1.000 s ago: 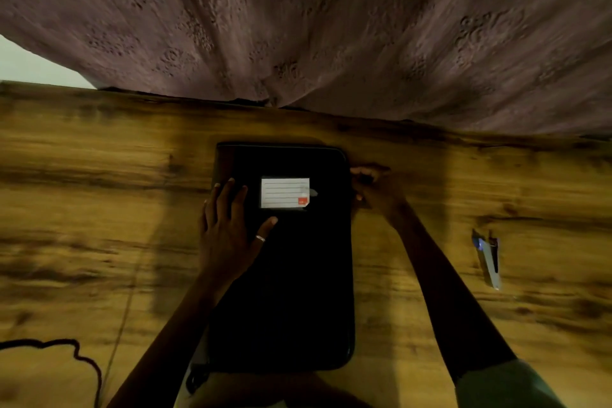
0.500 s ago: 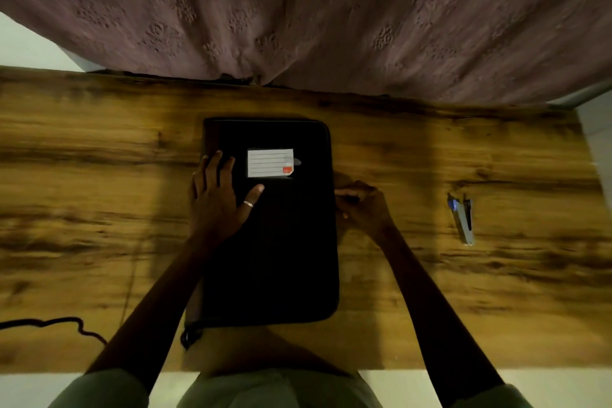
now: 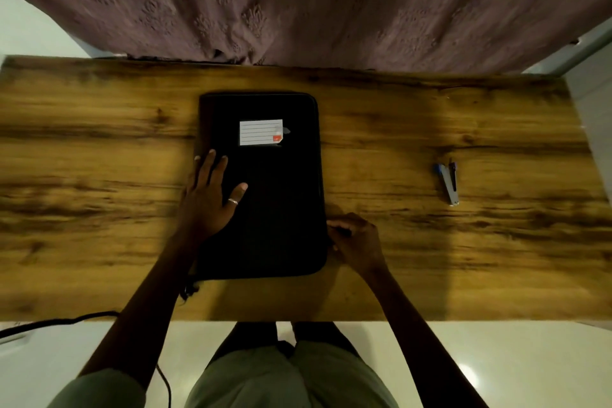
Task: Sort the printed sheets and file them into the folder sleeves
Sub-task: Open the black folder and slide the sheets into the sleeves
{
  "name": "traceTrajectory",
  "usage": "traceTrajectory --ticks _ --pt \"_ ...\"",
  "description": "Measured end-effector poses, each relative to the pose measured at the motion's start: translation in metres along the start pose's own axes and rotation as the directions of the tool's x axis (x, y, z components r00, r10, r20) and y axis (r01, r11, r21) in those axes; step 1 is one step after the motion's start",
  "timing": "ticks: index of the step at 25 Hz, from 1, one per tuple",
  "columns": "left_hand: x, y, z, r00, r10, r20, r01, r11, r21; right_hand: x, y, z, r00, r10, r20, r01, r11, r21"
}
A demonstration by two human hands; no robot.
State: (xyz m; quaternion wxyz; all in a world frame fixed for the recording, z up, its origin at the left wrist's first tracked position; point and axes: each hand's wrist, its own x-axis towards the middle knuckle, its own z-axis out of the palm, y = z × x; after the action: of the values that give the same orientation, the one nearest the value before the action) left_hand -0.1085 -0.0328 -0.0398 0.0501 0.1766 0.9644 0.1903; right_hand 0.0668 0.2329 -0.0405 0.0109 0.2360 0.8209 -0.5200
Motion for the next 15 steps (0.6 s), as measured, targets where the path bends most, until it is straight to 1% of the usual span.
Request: traceTrajectory --ticks 3,6,8,12,15 --pt "-0.017 -0.001 0.0 0.999 -0.035 0.022 0.035 0.999 -0.024 -0.025 0.006 0.004 0.999 -0.03 -0.013 0.03 0.999 -0.016" --pt "-0.025 -0.001 -0.003 0.997 -0.038 0.063 0.04 0.998 -0.042 -0.041 0.008 0.009 0.994 -0.076 -0.073 0.072 0.995 -0.068" --pt "-0.027 -0.001 -0.008 0.996 -0.028 0.084 0.031 0.999 -0.041 -0.049 0.007 0.014 0.992 -0.063 -0.108 0.058 0.997 -0.05" --pt "-0.029 -0.009 -0.01 0.994 0.05 0.098 -0.045 0.998 -0.049 -0.066 0.009 0.029 0.974 0.027 -0.223 -0.033 0.999 -0.024" --pt "-0.035 -0.025 -0.013 0.981 0.162 0.109 -0.158 0.986 -0.045 -0.086 0.003 0.046 0.935 0.093 -0.343 -0.102 0.995 -0.006"
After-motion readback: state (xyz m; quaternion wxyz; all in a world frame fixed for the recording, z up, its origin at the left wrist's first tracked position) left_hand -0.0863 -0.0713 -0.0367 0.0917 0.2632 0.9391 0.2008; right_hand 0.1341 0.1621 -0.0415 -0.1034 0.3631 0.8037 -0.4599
